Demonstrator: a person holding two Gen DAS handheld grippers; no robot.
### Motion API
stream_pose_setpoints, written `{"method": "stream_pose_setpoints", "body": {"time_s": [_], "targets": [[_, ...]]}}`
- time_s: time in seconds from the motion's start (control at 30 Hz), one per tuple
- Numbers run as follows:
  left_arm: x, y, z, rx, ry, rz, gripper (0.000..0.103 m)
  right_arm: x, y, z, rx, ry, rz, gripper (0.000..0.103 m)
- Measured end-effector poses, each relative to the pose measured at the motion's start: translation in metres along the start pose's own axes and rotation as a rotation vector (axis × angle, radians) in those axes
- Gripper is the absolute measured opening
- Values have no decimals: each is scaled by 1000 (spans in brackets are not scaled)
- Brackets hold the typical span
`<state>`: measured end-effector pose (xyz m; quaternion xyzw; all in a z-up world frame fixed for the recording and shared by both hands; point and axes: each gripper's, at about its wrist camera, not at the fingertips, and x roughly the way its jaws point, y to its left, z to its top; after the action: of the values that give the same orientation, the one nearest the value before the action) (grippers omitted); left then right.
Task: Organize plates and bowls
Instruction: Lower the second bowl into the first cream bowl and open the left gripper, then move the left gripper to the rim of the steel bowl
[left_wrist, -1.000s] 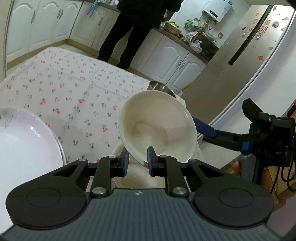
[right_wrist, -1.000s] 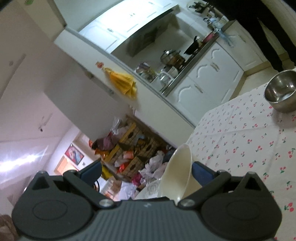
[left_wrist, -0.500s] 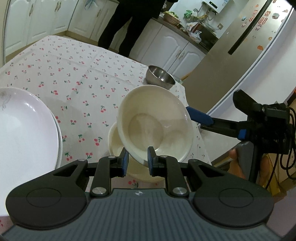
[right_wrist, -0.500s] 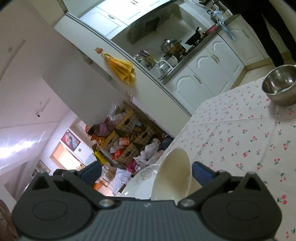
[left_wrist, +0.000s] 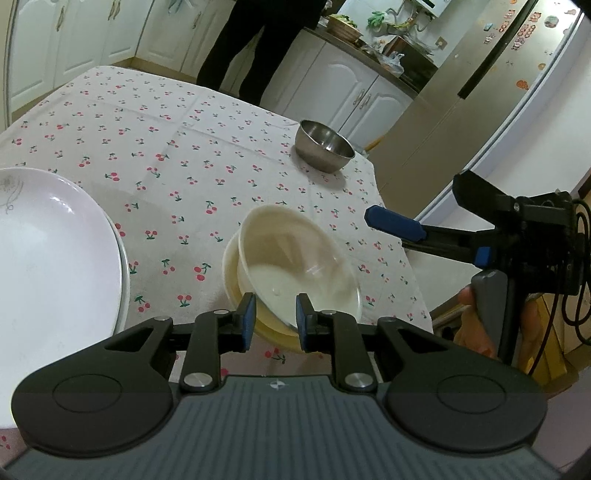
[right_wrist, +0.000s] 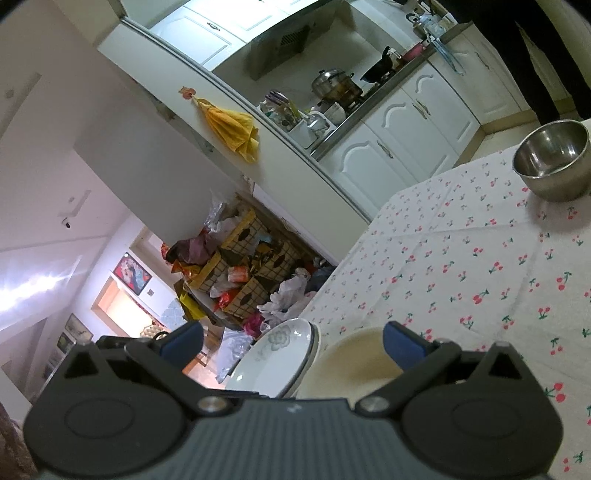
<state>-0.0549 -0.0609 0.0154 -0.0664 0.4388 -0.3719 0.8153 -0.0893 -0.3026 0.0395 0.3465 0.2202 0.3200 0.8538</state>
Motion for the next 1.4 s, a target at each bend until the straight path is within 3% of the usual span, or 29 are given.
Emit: {"method": "stream_pose_setpoints", "body": {"time_s": [0.07,0.23,0.47,0.77,0.97,1.2,1.4], "targets": [[0,-1,1,3,-2,4,25,-1,-1,1,6,-10,-7,103],[-1,2,1,9,-13,30,46,-4,-4,3,26,-38,-8,103],[-3,9,-1,10,-21,61,53,-6,-9,6,58,-74,-31,103],[-11,1,3,98,-71,75,99,-18,-28,13,167,-175,-91,103],[-5,-7,18,127,-76,61,101,-32,-35,16,213,-264,-157,103],[17,-31,47,168,-80,65,103,-56,-55,15,329,-429,-196,103],[51,-52,76,187,-62,69,103,-61,-61,12,336,-467,-263,103]]}}
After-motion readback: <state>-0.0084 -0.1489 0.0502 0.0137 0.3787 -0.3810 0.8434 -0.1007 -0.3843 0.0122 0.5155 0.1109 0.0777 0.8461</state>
